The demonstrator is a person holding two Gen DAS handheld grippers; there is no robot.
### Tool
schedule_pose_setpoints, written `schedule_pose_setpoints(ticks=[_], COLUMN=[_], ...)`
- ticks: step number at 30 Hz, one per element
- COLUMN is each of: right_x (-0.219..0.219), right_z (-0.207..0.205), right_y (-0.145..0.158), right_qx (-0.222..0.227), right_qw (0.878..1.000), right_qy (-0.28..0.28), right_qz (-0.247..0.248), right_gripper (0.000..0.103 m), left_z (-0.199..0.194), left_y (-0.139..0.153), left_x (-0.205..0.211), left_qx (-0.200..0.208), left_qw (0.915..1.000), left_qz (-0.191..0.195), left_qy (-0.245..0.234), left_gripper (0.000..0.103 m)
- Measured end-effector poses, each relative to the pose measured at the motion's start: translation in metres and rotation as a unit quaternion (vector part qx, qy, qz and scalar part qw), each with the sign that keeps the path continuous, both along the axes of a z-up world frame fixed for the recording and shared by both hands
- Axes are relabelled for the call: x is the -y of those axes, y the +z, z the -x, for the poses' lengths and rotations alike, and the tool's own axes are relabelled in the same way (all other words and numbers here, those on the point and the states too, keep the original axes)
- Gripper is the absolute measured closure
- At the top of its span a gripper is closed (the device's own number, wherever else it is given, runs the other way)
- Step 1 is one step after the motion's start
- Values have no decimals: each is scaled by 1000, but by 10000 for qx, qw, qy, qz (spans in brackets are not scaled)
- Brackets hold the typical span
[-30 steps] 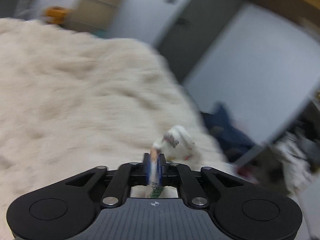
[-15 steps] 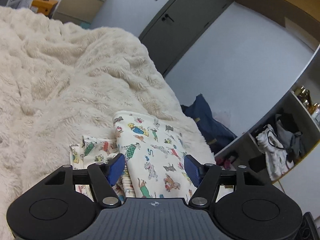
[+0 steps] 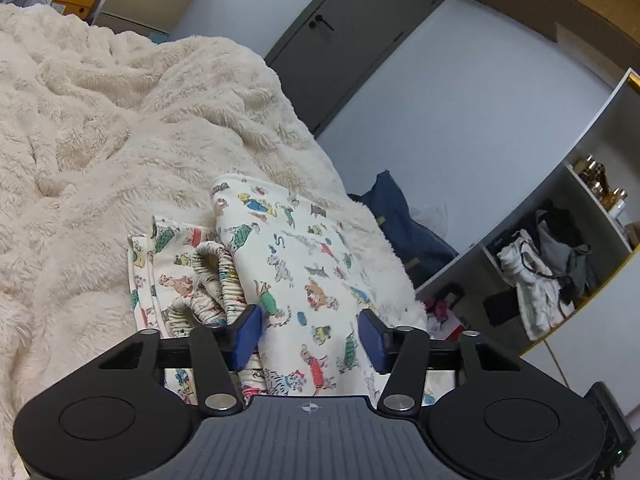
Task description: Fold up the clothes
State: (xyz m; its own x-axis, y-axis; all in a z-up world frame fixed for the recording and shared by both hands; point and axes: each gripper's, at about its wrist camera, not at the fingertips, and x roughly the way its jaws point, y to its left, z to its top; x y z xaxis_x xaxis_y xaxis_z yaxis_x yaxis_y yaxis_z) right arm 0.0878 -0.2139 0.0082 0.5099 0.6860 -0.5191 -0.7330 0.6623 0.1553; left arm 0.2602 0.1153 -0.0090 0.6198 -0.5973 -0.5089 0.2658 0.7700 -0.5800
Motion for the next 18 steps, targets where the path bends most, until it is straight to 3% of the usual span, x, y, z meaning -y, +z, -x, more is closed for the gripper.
schedule_pose_setpoints(ticks=[3,5,11,14,18], right_x=[3,6,13,18,22], right_z=[-2,-3,-8,-9,-11], right_y=[0,1,3,4,7], right_qx=[-39,-57,-104,-101,-120], right_qw=[10000,9999,9996,9993,9988], right_qy=[-41,-72,-152,-238,-268], right_qz=[-43,-90,-212,-271,-389], right_gripper=[40,40,40,40,40], left_z=[1,5,18,24,16], left_y=[-2,-3,25,45,40], left_x=[1,-3,-22,-36,-53], left_qx=[-22,-9,438,594,296], left_qw=[9997,9997,9989,9981,9987], left_qz=[-250,-253,173,134,-278], left_qy=[-15,3,-62,3,313], left_gripper=[77,102,102,102,102])
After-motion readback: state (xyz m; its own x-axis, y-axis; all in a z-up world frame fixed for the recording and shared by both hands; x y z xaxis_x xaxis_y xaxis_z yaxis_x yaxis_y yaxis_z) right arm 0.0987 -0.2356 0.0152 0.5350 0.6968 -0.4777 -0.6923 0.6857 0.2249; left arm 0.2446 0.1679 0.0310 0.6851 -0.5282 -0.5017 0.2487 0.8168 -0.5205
